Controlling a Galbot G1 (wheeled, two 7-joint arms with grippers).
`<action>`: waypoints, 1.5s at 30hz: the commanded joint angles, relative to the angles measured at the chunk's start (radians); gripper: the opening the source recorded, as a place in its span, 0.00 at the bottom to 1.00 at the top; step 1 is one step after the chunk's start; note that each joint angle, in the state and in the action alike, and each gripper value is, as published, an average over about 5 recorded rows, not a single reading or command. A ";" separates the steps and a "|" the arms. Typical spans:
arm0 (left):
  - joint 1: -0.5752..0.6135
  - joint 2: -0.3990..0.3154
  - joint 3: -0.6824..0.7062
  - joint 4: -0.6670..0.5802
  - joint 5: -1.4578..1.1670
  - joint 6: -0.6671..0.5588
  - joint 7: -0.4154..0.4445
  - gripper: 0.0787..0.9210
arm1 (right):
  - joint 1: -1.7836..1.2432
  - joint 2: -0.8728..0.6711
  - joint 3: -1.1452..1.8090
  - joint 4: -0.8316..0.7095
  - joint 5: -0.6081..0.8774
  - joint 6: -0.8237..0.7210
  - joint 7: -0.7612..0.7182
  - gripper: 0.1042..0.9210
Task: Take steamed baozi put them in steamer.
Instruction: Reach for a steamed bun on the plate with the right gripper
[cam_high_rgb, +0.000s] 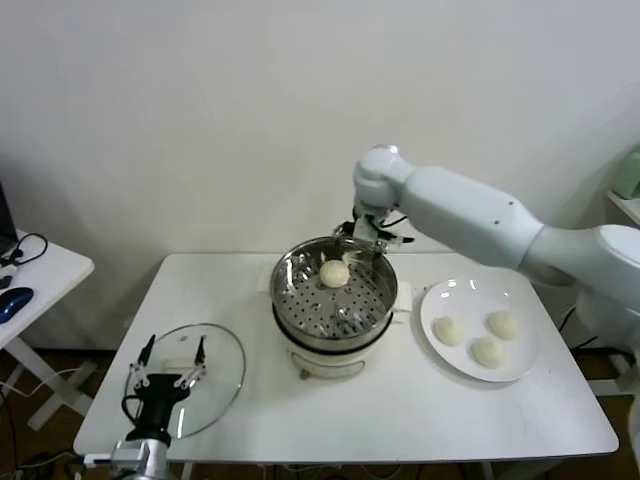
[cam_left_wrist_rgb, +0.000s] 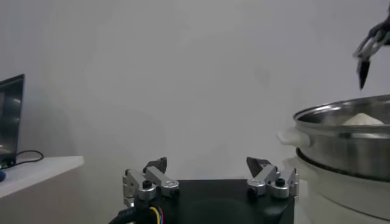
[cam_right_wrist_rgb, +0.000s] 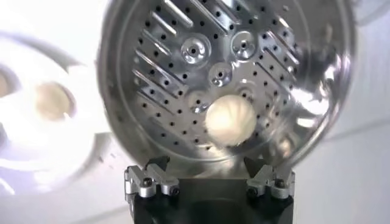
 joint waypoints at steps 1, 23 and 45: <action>-0.001 0.060 0.003 0.003 -0.027 -0.009 0.002 0.88 | 0.174 -0.174 -0.136 0.006 0.509 -0.259 -0.047 0.88; 0.027 0.016 0.029 -0.015 0.021 -0.012 -0.004 0.88 | -0.333 -0.467 0.109 -0.022 0.257 -0.353 0.038 0.88; 0.033 -0.004 0.036 0.011 0.031 -0.012 -0.005 0.88 | -0.537 -0.275 0.328 -0.219 0.055 -0.302 0.083 0.88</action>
